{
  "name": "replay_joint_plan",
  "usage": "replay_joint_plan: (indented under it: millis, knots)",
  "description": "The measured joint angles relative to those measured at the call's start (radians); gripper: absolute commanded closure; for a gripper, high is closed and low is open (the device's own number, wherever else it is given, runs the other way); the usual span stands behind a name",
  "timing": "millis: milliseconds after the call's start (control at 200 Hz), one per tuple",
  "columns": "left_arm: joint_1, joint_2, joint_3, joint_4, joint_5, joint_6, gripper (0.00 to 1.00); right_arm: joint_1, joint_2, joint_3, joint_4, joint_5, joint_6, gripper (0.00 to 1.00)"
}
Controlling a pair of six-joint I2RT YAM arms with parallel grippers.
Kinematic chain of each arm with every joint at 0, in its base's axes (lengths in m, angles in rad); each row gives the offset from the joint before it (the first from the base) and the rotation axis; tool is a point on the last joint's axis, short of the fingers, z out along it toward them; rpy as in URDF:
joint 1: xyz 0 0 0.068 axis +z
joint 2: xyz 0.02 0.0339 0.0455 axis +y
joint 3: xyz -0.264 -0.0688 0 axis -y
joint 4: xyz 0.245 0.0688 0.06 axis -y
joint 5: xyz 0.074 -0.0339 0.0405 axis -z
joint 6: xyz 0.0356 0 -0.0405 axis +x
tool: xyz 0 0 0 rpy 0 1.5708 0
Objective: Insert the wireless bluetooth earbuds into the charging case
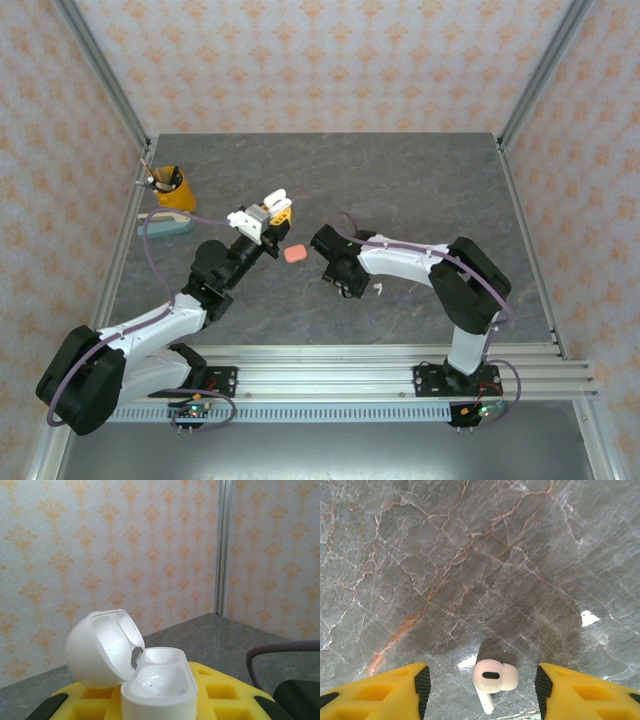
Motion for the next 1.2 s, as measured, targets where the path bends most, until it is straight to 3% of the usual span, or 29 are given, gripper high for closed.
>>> replay_joint_plan:
  millis: [1201]
  knots:
    - [0.000,0.000,0.000,0.000,0.000,0.000,1.00,0.006,0.055,0.042,-0.061,-0.006,0.002,0.56]
